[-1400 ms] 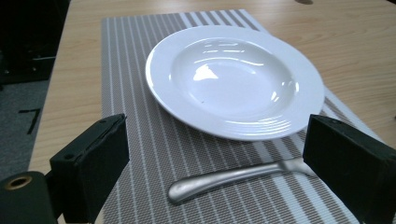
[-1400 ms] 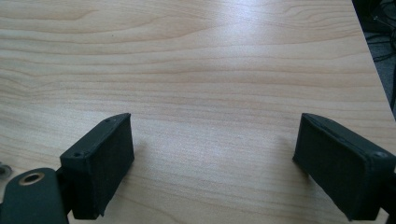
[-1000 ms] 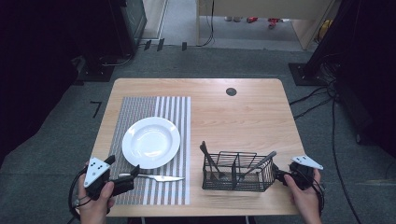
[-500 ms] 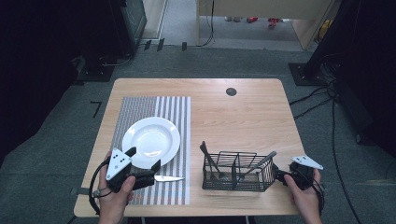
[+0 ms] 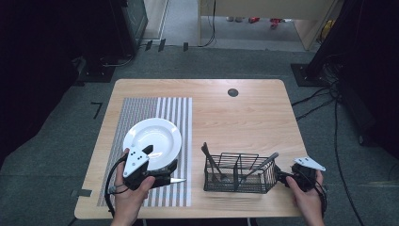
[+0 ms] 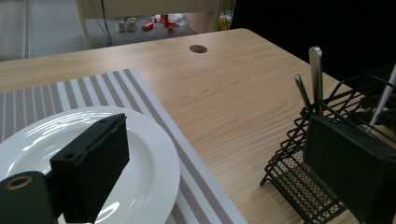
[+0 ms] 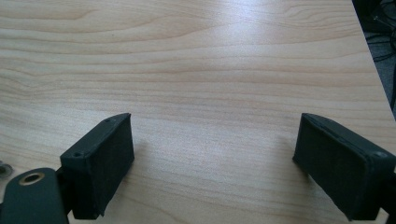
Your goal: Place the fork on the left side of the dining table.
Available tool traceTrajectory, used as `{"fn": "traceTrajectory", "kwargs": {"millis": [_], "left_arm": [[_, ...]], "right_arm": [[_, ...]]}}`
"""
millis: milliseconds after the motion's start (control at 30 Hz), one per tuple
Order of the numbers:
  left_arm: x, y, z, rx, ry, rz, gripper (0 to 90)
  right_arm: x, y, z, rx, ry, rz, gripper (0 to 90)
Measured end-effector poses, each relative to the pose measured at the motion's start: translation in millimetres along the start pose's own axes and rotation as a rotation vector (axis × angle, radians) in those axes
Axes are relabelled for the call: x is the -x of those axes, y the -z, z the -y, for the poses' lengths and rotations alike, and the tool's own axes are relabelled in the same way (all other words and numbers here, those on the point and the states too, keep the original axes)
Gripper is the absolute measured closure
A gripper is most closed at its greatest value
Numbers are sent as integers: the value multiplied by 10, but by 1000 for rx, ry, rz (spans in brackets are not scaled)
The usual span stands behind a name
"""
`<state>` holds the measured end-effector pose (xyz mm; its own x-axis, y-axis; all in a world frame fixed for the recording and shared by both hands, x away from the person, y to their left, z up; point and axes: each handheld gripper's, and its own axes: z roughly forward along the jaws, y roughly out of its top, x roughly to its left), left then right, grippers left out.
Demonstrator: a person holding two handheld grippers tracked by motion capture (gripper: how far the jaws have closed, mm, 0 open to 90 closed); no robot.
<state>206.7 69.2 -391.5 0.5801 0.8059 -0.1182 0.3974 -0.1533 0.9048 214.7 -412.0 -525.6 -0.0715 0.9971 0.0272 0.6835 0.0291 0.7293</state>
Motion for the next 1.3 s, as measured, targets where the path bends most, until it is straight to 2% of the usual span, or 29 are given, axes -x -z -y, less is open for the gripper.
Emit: {"fn": "traceTrajectory", "kwargs": {"millis": [200, 267, 400, 433, 533, 800, 867, 900, 1033, 1300], "left_arm": [[105, -124, -42, 1, 6, 39, 74], [159, -181, -68, 10, 14, 36, 142], [218, -233, -91, 10, 2, 57, 164], [268, -266, -103, 10, -8, 59, 201], [319, -301, -115, 11, -15, 70, 237], [444, -425, -175, 5, -6, 121, 364], [466, -448, -192, 5, -3, 125, 397], [477, -460, -202, 3, -5, 126, 440], [520, -517, -237, -2, -13, 130, 480], [588, -647, -314, -24, -24, 139, 496]], "right_arm": [[0, 0, 0, 0, 0, 0, 118], [0, 0, 0, 0, 0, 0, 118], [-1, 0, 0, -1, -1, 0, 118], [0, 0, 0, 0, 0, 0, 118], [0, 0, 0, 0, 0, 0, 118], [0, 0, 0, 0, 0, 0, 118], [-1, 0, 0, -1, -1, 0, 118], [-1, 0, 0, -1, -1, 0, 118], [0, 0, 0, 0, 0, 0, 118], [-1, 0, 0, -1, 2, -3, 118]]}}
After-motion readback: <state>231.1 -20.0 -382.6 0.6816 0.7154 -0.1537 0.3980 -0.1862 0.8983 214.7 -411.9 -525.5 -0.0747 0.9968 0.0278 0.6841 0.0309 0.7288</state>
